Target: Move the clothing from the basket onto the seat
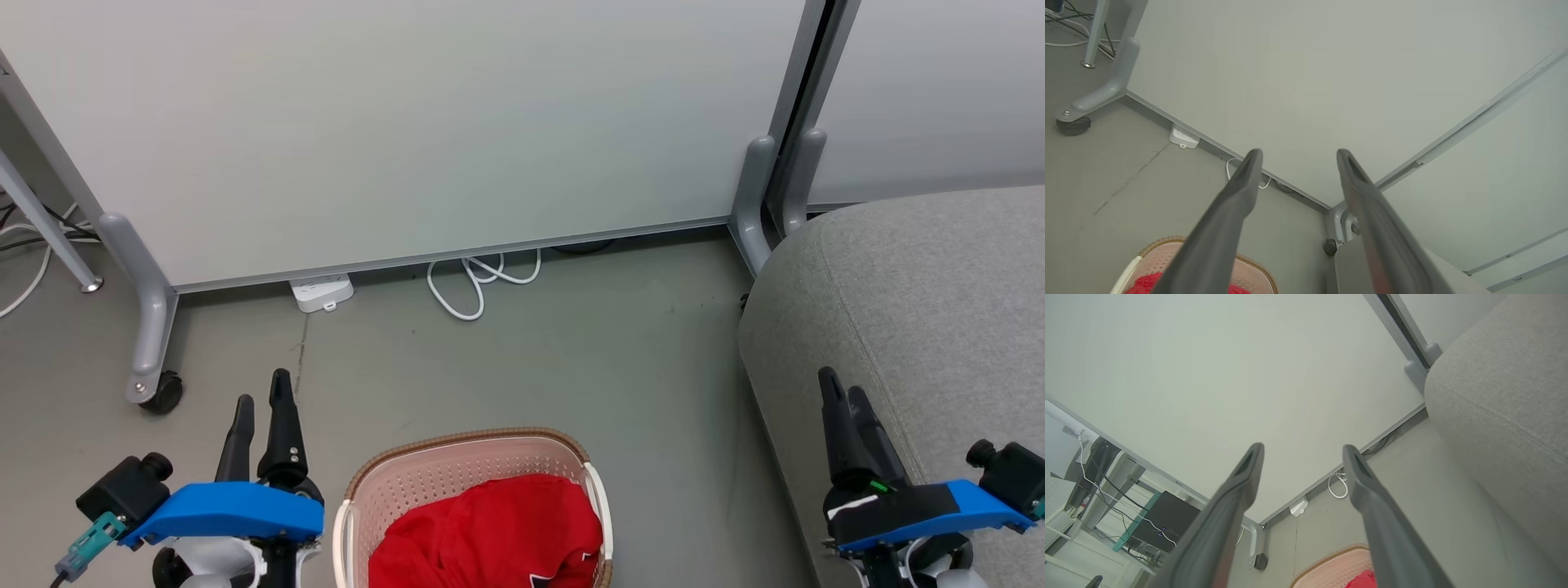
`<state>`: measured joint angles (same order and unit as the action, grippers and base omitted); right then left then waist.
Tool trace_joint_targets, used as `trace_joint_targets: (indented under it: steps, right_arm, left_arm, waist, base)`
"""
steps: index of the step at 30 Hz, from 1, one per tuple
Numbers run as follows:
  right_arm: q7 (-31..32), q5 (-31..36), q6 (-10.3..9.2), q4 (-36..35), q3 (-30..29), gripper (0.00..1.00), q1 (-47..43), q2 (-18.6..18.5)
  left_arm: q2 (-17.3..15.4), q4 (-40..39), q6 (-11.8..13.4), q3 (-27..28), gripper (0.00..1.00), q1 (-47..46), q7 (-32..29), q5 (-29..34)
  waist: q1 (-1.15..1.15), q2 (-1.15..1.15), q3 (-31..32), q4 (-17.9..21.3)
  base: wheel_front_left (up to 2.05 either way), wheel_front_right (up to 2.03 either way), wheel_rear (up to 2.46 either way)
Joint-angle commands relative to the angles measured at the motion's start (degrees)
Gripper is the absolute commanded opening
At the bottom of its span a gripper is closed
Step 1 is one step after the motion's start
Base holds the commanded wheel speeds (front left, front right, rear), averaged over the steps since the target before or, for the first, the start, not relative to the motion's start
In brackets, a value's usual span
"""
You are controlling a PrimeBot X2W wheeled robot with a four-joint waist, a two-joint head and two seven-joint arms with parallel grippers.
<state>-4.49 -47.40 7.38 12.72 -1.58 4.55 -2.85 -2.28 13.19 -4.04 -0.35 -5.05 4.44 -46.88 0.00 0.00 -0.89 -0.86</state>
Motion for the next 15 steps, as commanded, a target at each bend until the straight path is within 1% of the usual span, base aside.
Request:
trace_joint_targets:
  steps: [1, 9, 15]
  right_arm:
    - [-0.73, 2.85, 0.09, -0.52, 0.34, 1.00, 1.03, -0.67]
    - [-2.10, 9.29, 0.09, 0.22, 1.28, 1.00, 0.89, -0.93]
    - [-2.94, 12.78, 0.10, 0.67, 1.79, 1.00, 0.89, -1.02]
  left_arm:
    - [-0.50, -0.50, 0.19, -0.33, 1.00, -1.39, 0.73, 2.81]
    - [-0.53, 0.11, 0.56, -1.47, 1.00, -1.36, 2.12, 9.50]
    - [-0.59, 0.67, 0.58, -1.97, 1.00, -1.36, 2.97, 13.21]
  waist:
    - [0.00, 0.00, 0.02, -0.07]
    - [0.00, 0.00, 0.09, -0.39]
    - [0.00, 0.00, 0.13, -0.57]
  base:
    - [0.00, 0.00, 0.00]
    - [0.00, 0.00, 0.00]
    - [0.00, 0.00, 0.00]
